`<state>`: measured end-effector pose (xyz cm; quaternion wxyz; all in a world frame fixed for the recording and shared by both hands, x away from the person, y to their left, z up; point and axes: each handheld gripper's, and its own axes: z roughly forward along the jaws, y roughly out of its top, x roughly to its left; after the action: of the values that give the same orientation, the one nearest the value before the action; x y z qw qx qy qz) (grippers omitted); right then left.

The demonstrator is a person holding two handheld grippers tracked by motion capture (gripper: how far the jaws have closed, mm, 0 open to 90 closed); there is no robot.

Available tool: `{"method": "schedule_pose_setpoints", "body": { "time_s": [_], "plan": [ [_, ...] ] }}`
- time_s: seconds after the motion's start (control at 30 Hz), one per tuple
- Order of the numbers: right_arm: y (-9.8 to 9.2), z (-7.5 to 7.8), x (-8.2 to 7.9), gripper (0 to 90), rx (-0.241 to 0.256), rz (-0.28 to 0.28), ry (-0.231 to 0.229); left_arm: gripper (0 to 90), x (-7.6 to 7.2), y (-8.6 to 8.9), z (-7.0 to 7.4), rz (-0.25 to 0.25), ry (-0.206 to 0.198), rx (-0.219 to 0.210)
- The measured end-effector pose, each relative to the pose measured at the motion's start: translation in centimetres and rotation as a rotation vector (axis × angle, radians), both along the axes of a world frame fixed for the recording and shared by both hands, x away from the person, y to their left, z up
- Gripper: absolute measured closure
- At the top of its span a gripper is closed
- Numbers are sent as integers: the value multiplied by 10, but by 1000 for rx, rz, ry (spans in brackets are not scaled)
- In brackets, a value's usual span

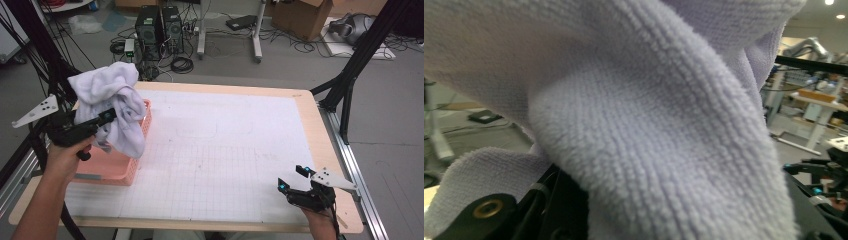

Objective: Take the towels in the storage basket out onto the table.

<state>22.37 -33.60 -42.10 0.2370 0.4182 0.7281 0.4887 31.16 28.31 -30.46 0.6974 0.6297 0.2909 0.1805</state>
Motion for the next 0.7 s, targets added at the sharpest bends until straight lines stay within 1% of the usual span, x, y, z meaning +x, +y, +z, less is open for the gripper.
{"method": "schedule_pose_setpoints", "body": {
  "time_s": [0.07,0.13,0.27,0.33,0.4,0.47,0.57,0.7],
  "plan": [
    [1,0,0,165,-3,3,-4,625,0,-9,2,-20,-6,-2],
    [1,0,0,165,0,2,2,625,1,-18,3,-41,-10,-3],
    [1,0,1,165,-6,5,3,624,3,-38,4,-87,-13,8],
    [1,0,1,165,-7,6,1,624,5,-48,2,-110,-11,13],
    [1,0,1,165,-6,5,2,624,6,-60,0,-131,-5,9],
    [0,0,1,165,-7,5,-2,624,8,-71,-2,-151,-5,16],
    [-1,0,0,165,-5,3,1,622,11,-89,-6,-176,9,25],
    [-1,0,-1,165,-5,1,4,620,16,-110,-13,-193,27,50]
  ]
}}
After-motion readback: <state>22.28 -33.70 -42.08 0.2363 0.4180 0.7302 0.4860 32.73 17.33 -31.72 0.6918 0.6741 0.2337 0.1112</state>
